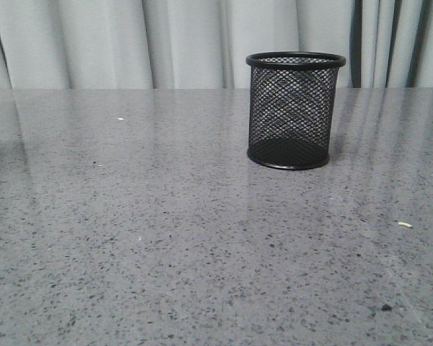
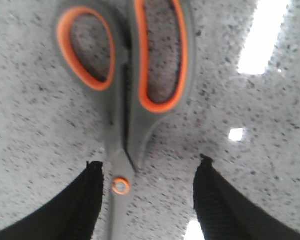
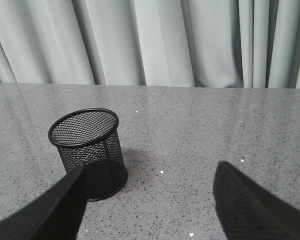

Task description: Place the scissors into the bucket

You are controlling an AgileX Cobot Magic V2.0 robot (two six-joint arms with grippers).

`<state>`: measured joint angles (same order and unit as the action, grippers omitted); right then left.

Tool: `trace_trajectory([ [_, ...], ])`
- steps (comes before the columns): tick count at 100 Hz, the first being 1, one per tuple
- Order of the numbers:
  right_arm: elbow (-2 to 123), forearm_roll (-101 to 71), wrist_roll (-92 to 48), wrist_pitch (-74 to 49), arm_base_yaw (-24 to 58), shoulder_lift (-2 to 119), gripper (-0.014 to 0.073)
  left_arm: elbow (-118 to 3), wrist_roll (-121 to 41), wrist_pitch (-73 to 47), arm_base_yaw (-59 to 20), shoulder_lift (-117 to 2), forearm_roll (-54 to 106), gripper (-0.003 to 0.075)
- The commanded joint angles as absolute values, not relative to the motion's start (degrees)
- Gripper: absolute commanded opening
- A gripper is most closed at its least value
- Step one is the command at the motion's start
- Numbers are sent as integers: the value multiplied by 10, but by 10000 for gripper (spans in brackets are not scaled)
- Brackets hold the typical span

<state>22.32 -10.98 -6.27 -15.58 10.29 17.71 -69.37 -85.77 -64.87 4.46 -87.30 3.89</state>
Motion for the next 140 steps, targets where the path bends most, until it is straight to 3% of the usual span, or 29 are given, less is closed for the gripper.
trace_trajectory([
  [1, 244, -106, -68, -115, 103, 188, 468, -732, -865, -657, 45, -875, 63, 381],
  [30, 243, -106, -68, -117, 103, 188, 468, -750, -883, -705, 45, -923, 65, 381],
  [114, 243, -106, -68, -143, 103, 188, 468, -750, -876, -678, 45, -940, 82, 375],
  [140, 243, -107, -68, -150, 103, 188, 468, -748, -876, -719, 45, -943, 109, 256],
])
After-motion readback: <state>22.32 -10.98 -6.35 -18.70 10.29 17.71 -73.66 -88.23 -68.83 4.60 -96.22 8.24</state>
